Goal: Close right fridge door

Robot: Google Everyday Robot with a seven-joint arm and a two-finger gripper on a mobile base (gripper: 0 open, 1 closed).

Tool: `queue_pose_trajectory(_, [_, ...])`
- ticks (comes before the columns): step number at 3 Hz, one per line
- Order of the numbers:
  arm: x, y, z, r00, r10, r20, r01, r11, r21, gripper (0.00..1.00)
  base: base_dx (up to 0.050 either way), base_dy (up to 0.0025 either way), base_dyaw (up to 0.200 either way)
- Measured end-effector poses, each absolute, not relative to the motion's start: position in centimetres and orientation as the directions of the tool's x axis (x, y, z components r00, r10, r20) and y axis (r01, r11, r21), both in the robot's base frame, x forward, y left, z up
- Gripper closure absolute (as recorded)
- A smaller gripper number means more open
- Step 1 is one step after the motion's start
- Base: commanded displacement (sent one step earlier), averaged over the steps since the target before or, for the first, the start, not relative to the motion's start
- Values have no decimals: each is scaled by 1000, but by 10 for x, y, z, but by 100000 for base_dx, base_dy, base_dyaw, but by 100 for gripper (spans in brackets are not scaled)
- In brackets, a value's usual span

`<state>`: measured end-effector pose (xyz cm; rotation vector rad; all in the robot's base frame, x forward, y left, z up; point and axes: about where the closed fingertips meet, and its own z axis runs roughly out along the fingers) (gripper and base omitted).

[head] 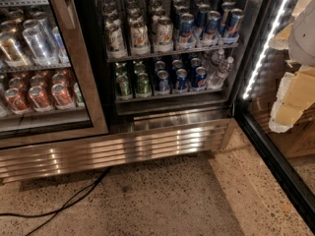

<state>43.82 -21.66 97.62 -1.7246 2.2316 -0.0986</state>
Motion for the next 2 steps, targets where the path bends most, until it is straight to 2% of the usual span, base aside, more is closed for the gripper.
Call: queue_pose_trajectory(2, [438,-217,976,-221,-953,-207,-931,270,-246,0,-5000,0,0])
